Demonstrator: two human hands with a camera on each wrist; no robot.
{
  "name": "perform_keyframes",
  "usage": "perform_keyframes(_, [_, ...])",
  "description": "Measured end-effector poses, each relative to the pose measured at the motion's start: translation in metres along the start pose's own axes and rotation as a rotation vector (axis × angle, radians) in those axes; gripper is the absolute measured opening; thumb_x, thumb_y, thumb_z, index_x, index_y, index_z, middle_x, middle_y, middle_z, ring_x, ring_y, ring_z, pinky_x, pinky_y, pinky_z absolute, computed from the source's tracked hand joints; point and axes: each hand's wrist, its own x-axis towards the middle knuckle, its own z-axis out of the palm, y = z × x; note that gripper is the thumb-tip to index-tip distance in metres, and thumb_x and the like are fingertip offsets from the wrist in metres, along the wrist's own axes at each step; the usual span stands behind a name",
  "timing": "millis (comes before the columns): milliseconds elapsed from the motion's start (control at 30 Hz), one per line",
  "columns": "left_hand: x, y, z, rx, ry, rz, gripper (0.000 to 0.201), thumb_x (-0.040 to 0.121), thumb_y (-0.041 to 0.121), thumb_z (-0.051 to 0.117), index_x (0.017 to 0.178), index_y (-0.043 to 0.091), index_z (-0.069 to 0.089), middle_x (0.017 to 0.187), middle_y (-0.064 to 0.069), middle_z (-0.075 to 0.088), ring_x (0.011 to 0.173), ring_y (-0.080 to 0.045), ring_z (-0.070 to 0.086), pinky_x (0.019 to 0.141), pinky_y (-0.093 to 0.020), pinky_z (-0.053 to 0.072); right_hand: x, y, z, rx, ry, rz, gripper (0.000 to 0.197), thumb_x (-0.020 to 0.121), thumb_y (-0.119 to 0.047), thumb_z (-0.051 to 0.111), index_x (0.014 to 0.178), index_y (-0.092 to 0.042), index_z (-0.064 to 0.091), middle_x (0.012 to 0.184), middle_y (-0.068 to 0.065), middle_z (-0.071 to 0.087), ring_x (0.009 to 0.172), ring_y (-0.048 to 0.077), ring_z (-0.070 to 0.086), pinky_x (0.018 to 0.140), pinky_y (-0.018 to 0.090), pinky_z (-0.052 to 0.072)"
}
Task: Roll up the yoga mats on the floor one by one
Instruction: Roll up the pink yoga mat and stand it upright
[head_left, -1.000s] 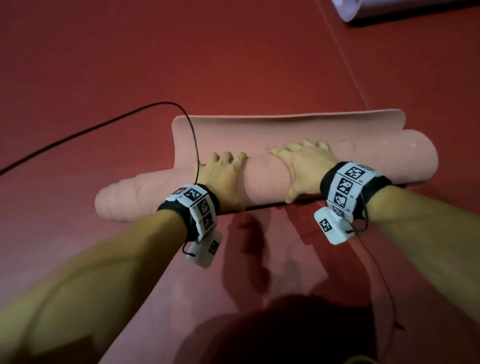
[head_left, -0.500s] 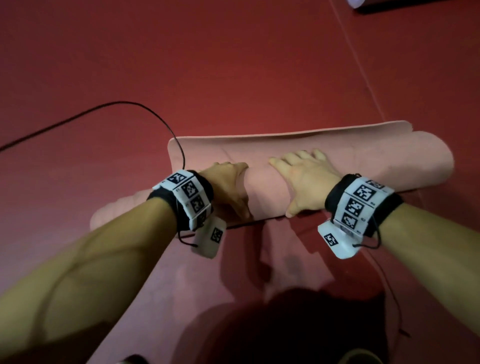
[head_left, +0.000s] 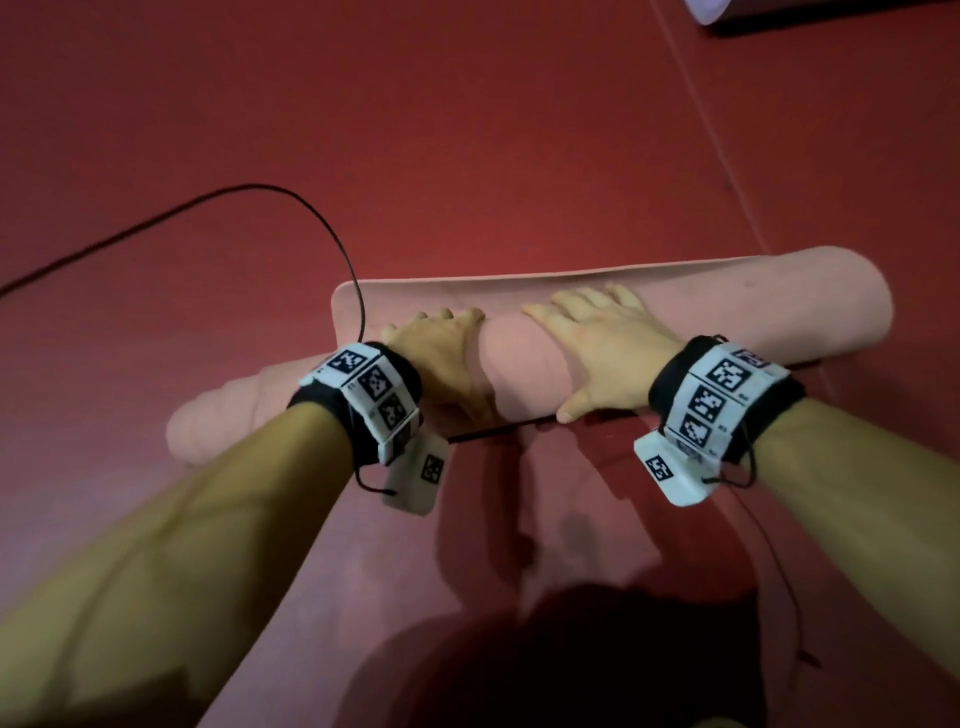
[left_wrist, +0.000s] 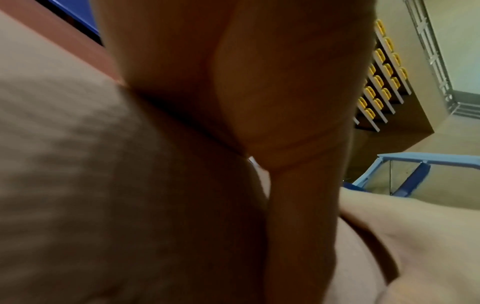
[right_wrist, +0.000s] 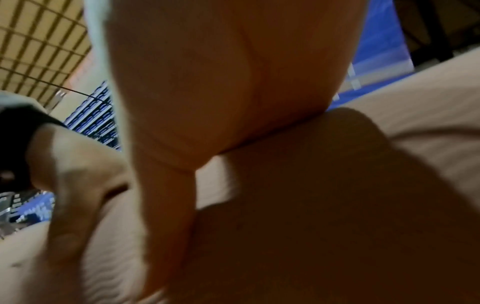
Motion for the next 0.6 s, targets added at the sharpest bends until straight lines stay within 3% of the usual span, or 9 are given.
perform_keyframes(167, [-0.002,0.000,0.010,0.104,0.093,-0.020,0.129,0.051,0.071,0.084,0.154,0.032,0.016,0.147,0.001,0.038,0.135,-0.029,0.038,0.106,-0.058,0.034,0.015,0.006,-0.012,0.070,-0.017,0.027,0.122,0.057,-0.073,0.077,0.155,-0.035,0.015,0.154,-0.002,0.032,0.141,0.023,0.029,0.115,0.045,0.019])
perform_keyframes(267, [0.000,0.000,0.019,0.132,0.180,-0.028,0.130,0.044,0.074,0.082,0.150,0.033,0.018,0.141,0.002,0.044,0.128,-0.030,0.042,0.103,-0.059,0.035,0.019,0.007,-0.023,0.188,-0.021,0.031,0.097,0.070,-0.076,0.066,0.151,-0.036,0.031,0.153,0.000,0.032,0.141,0.026,0.028,0.115,0.047,0.022])
perform_keyframes(367, [0.004,-0.002,0.014,0.079,0.179,-0.023,0.126,0.046,0.074,0.080,0.149,0.032,0.021,0.139,0.001,0.044,0.127,-0.031,0.041,0.101,-0.056,0.033,0.031,0.012,-0.037,0.283,0.028,0.082,0.068,0.081,-0.078,0.050,0.135,-0.037,0.054,0.158,0.003,0.025,0.146,0.028,0.018,0.117,0.052,0.019])
perform_keyframes(467, [0.004,-0.002,0.012,0.061,0.197,-0.014,0.127,0.046,0.073,0.082,0.150,0.032,0.022,0.145,0.000,0.039,0.133,-0.030,0.037,0.107,-0.054,0.030,0.050,0.013,-0.044,0.230,-0.084,0.051,0.067,0.079,-0.080,0.050,0.125,-0.030,0.057,0.164,0.007,0.016,0.152,0.027,0.004,0.122,0.051,0.009])
perform_keyframes(533, [0.003,-0.002,0.016,0.049,0.226,-0.008,0.127,0.046,0.072,0.083,0.150,0.034,0.021,0.152,-0.001,0.029,0.142,-0.029,0.027,0.114,-0.056,0.025,0.060,0.014,-0.045,0.219,-0.140,0.038,0.064,0.078,-0.077,0.057,0.116,-0.026,0.056,0.158,0.008,0.029,0.151,0.026,0.013,0.121,0.049,0.014])
perform_keyframes(600, [0.004,-0.004,0.020,0.042,0.236,-0.010,0.132,0.046,0.069,0.086,0.153,0.035,0.015,0.163,-0.003,0.007,0.152,-0.028,0.003,0.119,-0.063,0.013,0.063,0.016,-0.046,0.293,-0.176,0.061,0.060,0.076,-0.073,0.064,0.110,-0.024,0.053,0.137,0.006,0.051,0.132,0.027,0.043,0.106,0.044,0.035])
